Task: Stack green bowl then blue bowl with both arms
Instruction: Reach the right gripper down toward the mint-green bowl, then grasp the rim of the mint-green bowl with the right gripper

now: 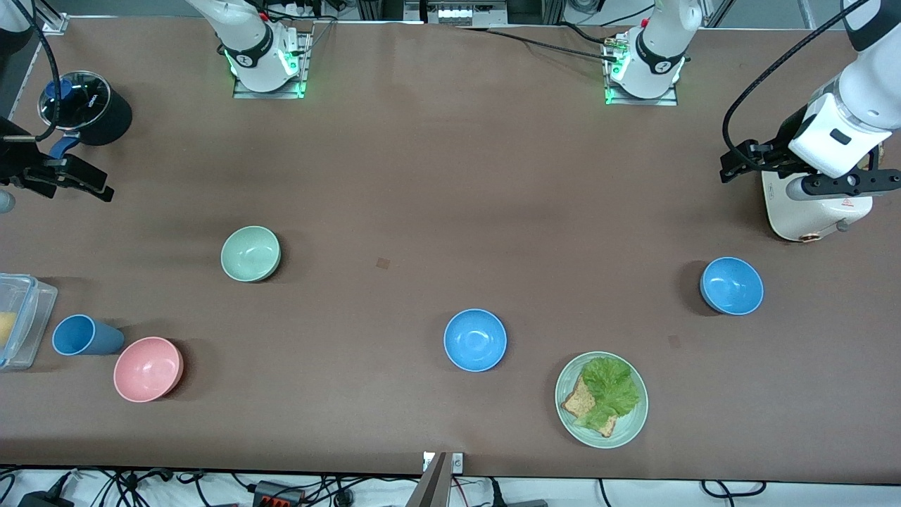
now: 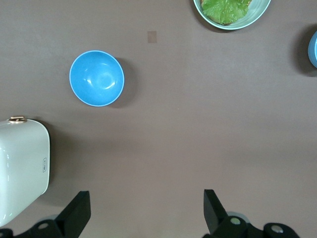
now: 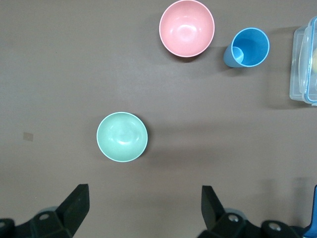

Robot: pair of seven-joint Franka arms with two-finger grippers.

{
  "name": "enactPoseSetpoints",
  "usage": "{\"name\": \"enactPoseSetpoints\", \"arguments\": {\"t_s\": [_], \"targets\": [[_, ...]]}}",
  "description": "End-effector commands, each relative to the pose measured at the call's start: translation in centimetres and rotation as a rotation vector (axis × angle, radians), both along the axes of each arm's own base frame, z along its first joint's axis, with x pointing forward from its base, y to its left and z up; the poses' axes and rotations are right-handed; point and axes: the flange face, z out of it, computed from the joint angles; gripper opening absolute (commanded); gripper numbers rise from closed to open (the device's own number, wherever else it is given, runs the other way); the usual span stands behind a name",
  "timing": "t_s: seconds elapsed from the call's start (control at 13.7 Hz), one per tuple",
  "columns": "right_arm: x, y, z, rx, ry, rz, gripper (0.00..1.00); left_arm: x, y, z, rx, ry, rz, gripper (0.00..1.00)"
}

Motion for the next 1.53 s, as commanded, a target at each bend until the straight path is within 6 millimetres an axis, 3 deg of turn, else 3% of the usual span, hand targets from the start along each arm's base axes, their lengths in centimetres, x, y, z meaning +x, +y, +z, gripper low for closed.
{"name": "enactPoseSetpoints", "arguments": {"t_s": [0.0, 0.29, 0.44, 0.73, 0.87, 1.02, 1.31, 1.46], "targets": [[-0.9, 0.1, 0.6, -0.014, -0.010, 0.008, 1.00, 0.5, -0.2, 0.6, -0.024, -0.009, 0.004, 1.00], [-0.8, 0.1, 0.5, -0.014, -0.010, 0.008, 1.00, 0.5, -0.2, 0.6, -0.024, -0.007, -0.017, 1.00], [-0.2, 0.1, -0.8, -0.026, 0.010, 0.010, 1.00, 0.6, 0.1, 0.5, -0.029, -0.008, -0.045, 1.00], [3.3, 0.4, -9.7, -0.031, 0.117, 0.011, 1.00, 0.5, 0.1, 0.5, -0.029, -0.006, -0.046, 1.00], [4.6, 2.3, -14.9, -0.048, 0.189, 0.049, 1.00, 0.5, 0.0, 0.5, -0.029, -0.006, -0.048, 1.00], [5.5, 3.8, -19.2, -0.069, 0.232, 0.082, 1.00, 0.5, 0.0, 0.5, -0.029, -0.006, -0.048, 1.00], [6.7, 3.7, -28.3, -0.069, 0.280, 0.087, 1.00, 0.5, 0.0, 0.5, -0.029, -0.006, -0.048, 1.00], [6.3, 4.0, -31.8, -0.067, 0.294, 0.098, 1.00, 0.5, 0.0, 0.5, -0.029, -0.006, -0.046, 1.00]]}}
